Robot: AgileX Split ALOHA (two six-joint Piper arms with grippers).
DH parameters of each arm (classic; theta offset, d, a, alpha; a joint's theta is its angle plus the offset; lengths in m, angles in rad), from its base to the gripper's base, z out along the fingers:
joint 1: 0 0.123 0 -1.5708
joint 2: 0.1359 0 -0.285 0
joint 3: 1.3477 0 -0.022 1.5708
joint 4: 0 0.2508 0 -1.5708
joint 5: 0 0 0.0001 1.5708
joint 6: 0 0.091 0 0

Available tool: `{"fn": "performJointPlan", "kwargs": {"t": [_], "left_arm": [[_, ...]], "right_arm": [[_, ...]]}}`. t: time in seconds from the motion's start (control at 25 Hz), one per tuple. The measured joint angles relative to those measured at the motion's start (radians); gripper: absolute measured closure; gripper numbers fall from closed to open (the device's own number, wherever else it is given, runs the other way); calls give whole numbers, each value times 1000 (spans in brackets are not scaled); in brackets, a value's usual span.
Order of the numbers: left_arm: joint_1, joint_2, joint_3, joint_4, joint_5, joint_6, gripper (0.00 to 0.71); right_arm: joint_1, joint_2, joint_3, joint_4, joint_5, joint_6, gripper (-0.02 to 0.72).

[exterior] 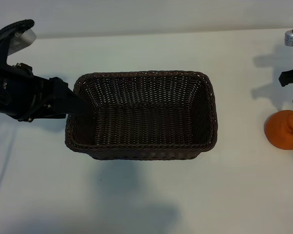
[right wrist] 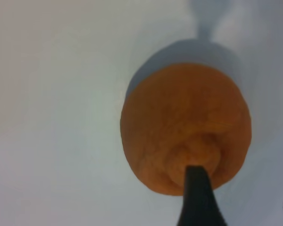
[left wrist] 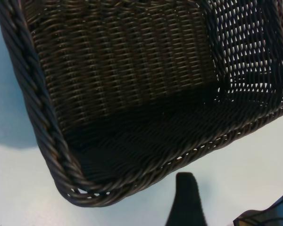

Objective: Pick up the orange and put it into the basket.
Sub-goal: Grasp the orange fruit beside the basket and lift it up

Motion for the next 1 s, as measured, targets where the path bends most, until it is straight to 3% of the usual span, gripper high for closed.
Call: {"fn": "performJointPlan", "kwargs": {"t": [0.72, 1.0], "left_arm": [[0, 0, 0, -17, -1, 6, 140], [0, 0, 0, -17, -1, 6, 140]], "right_arm": [[0, 88, 78, 38, -119, 2, 269], [0, 95, 163, 40, -255, 3, 271]]}}
